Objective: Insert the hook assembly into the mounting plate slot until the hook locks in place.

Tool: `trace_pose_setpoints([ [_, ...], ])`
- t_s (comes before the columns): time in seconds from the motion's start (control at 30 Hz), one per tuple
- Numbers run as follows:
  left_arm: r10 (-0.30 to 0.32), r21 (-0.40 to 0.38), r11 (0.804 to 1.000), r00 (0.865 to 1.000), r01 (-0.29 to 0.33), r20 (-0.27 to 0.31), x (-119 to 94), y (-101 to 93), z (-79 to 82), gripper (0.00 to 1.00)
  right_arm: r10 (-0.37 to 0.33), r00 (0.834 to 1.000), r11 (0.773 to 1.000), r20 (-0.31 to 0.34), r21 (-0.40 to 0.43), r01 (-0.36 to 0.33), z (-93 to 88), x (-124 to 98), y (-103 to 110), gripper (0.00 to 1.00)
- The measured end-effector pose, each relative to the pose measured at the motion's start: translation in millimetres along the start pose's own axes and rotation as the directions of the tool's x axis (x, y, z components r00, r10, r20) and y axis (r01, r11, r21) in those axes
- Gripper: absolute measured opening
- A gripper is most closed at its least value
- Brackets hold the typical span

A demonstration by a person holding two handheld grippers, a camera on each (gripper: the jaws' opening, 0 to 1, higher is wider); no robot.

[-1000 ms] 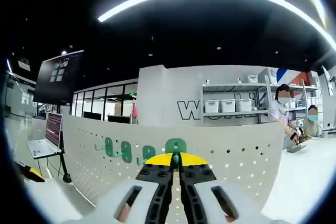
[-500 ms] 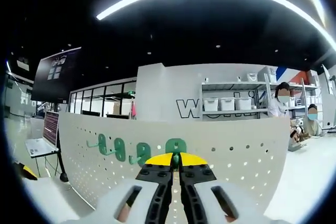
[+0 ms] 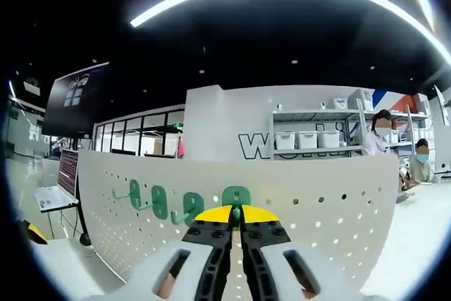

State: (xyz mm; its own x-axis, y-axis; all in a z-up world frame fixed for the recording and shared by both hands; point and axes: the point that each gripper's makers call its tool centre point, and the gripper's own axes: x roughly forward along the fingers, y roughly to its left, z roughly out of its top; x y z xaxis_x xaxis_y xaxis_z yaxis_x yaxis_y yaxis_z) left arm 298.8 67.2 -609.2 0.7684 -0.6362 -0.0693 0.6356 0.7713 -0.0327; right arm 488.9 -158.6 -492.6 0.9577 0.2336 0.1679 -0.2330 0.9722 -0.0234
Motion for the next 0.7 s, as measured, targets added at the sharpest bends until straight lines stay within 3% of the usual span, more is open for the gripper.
trace_pose_setpoints([
  [0.7,0.002,0.007,1.000,1.000,-0.002,-0.015,-2,5.9,-3.6,0.55,-0.061,0.998,0.998,-0.004,-0.030,0.061,-10.9,8,-2,0.02],
])
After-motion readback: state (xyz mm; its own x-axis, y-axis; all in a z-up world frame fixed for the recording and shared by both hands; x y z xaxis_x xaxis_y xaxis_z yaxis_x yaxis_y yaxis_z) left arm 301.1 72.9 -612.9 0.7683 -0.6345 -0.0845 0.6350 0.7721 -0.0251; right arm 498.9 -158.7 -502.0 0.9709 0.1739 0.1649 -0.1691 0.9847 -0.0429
